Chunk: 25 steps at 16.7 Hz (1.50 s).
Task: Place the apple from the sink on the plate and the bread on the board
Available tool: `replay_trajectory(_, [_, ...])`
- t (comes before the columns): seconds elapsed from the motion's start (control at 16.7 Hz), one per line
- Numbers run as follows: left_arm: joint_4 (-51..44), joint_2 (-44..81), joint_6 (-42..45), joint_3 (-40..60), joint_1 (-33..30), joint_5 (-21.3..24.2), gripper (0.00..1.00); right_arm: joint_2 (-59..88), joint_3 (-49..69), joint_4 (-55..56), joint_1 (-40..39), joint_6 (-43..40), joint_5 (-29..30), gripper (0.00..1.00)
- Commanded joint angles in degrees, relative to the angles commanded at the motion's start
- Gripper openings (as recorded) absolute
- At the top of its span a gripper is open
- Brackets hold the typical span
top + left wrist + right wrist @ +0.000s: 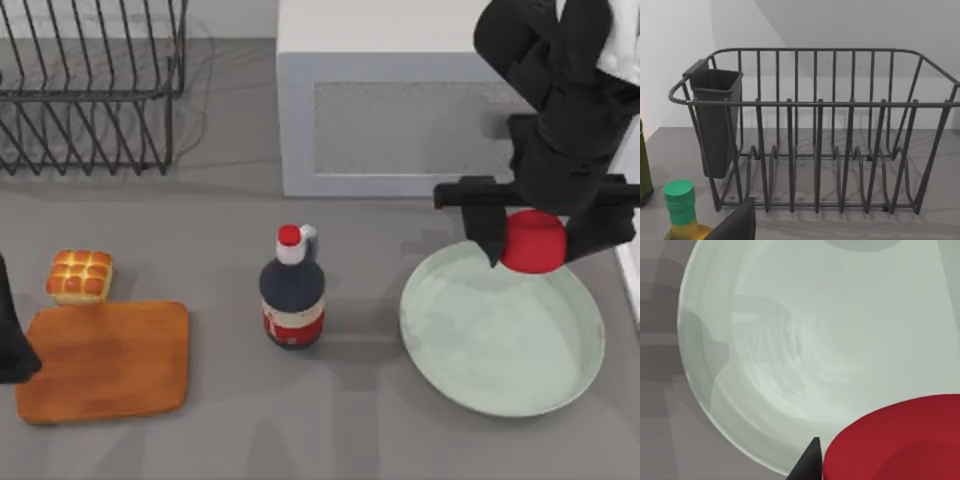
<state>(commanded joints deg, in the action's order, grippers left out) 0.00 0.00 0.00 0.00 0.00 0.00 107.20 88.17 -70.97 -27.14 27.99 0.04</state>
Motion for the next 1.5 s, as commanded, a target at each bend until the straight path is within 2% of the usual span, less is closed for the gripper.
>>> replay_trajectory(0.12, [0.0, 0.0, 0.0, 0.0, 0.0, 0.0, 1.0, 0.0, 0.0, 0.0, 0.0, 0.0, 0.0, 0.0])
replay_trajectory(0.9, [0.0, 0.0, 0.0, 0.0, 0.0, 0.0, 1.0, 0.0, 0.0, 0.0, 0.0, 0.0, 0.0, 0.98])
replay_trajectory(1.5, [0.0, 0.0, 0.0, 0.0, 0.0, 0.0, 1.0, -0.04, 0.0, 0.0, 0.1, -0.01, 0.0, 1.0])
